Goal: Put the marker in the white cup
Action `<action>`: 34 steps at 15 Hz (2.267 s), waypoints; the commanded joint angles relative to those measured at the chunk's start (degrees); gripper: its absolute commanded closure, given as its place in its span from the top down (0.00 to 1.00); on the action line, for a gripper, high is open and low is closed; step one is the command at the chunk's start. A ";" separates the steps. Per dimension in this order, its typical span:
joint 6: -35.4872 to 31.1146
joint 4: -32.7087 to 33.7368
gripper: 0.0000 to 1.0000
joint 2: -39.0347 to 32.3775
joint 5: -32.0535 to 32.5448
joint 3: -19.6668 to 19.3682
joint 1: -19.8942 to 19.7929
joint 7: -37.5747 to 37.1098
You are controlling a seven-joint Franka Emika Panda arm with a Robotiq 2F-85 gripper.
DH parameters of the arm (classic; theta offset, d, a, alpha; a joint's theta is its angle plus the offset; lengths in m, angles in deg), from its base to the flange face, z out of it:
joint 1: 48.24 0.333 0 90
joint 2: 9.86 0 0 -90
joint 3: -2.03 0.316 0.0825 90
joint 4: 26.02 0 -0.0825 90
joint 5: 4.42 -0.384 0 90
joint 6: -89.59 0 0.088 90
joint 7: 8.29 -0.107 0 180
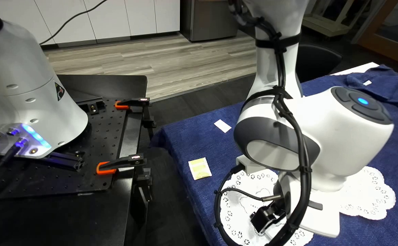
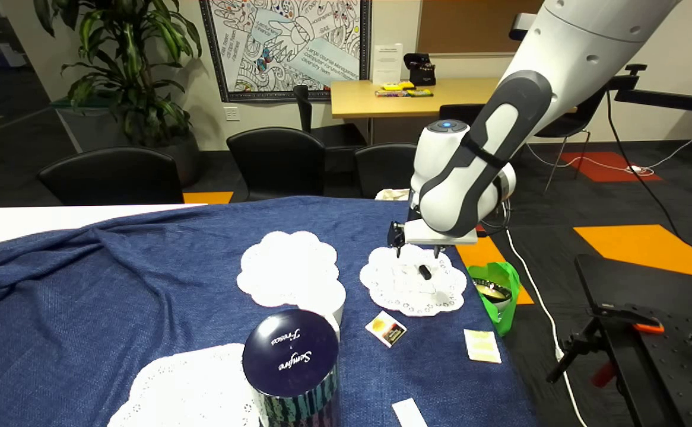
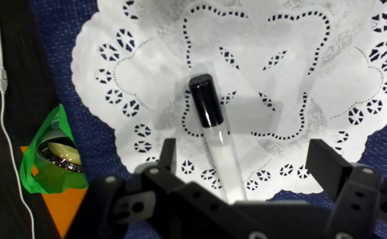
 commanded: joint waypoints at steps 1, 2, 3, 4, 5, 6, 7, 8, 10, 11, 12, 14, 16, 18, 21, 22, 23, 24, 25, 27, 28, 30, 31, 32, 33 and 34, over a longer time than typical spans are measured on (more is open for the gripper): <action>-0.73 0.73 1.00 -1.07 -1.61 -1.20 1.41 1.63; -0.65 0.83 1.00 -1.29 -1.53 -1.45 1.61 1.54; -0.60 0.99 1.00 -1.62 -1.51 -1.77 1.77 1.38; -0.45 1.12 1.00 -1.81 -1.52 -1.90 1.77 1.37; -0.37 1.26 1.00 -2.01 -1.56 -2.04 1.76 1.34; -0.29 1.38 1.00 -2.22 -1.56 -2.17 1.73 1.36; -0.11 1.60 1.00 -2.49 -1.55 -2.32 1.70 1.39; 0.01 1.78 0.99 -2.75 -1.50 -2.53 1.80 1.37; 0.15 2.12 0.74 -3.25 -1.43 -2.84 1.95 1.36; 0.22 2.36 0.70 -3.52 -1.43 -2.92 1.98 1.35; 0.59 2.86 0.60 -3.86 -1.40 -2.99 2.06 1.28; 0.95 3.55 0.44 -4.49 -1.36 -3.06 2.23 1.19; 1.23 4.20 0.29 -5.05 -1.35 -3.14 2.42 1.07; 1.15 4.61 0.16 -5.48 -1.37 -3.15 2.54 1.06; 1.11 4.23 0.03 -5.20 -1.26 -3.59 3.16 0.97; 1.45 3.72 0.05 -4.70 -1.05 -3.95 3.60 1.02; 1.47 3.33 0.05 -4.44 -0.97 -4.64 4.38 0.60; 2.09 2.79 0.05 -3.79 -0.80 -5.11 4.98 0.60; 2.76 2.59 0.05 -3.51 -0.44 -6.00 5.90 0.49; 5.83 2.43 0.05 -2.78 0.67 -7.65 7.82 0.64; 7.64 2.49 0.05 -2.49 1.51 -8.69 9.05 0.57; 10.32 2.74 0.05 -2.04 3.50 -10.05 10.94 0.77; 11.26 2.90 0.05 -1.77 4.54 -10.56 11.74 0.88; 11.70 2.93 0.05 -1.43 5.72 -10.86 12.38 1.34; 11.79 2.84 0.05 -1.05 6.86 -11.18 12.97 1.55; 11.24 2.77 0.05 -0.77 7.77 -11.27 13.33 1.71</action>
